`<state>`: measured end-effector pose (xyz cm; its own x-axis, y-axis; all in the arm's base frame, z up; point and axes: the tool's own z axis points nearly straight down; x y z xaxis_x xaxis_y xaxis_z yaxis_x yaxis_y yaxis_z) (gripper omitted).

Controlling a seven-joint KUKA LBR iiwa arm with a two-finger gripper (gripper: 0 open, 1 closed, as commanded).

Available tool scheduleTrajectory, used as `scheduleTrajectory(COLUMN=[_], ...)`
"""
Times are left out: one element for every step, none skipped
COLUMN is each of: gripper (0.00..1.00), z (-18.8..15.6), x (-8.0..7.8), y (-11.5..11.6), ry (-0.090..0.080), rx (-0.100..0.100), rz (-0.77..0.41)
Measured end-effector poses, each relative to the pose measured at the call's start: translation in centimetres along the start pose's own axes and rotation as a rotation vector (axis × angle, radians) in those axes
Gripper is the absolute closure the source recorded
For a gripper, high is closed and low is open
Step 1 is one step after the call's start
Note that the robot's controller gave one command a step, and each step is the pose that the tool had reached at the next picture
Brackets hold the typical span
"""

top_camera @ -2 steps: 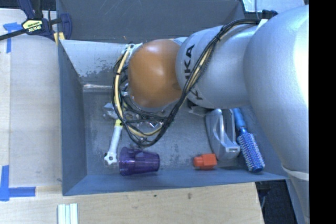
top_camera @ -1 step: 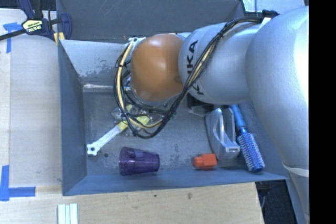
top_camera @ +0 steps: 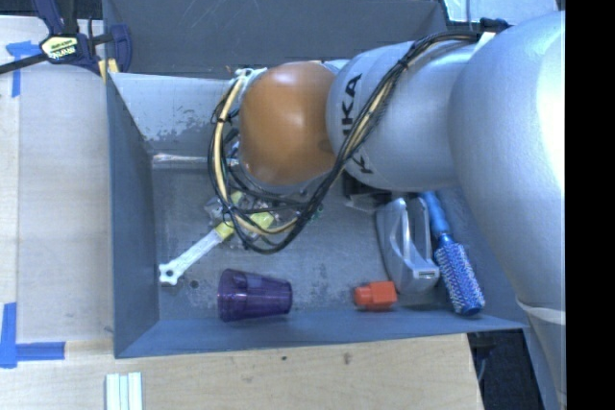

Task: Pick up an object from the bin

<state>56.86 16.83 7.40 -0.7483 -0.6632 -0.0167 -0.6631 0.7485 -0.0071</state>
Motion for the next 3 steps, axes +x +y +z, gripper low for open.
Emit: scheduleTrajectory(gripper=[1.00, 1.00, 1.00], z=[-7.3, -7.3, -21.9], x=[0.9, 0.9, 0.4], y=[-0.2, -0.2, 0.7], ry=[-0.003, -0.003, -0.009], rx=[0.000, 0.000, 0.003], rz=[-0.011, -0.010, -0.052])
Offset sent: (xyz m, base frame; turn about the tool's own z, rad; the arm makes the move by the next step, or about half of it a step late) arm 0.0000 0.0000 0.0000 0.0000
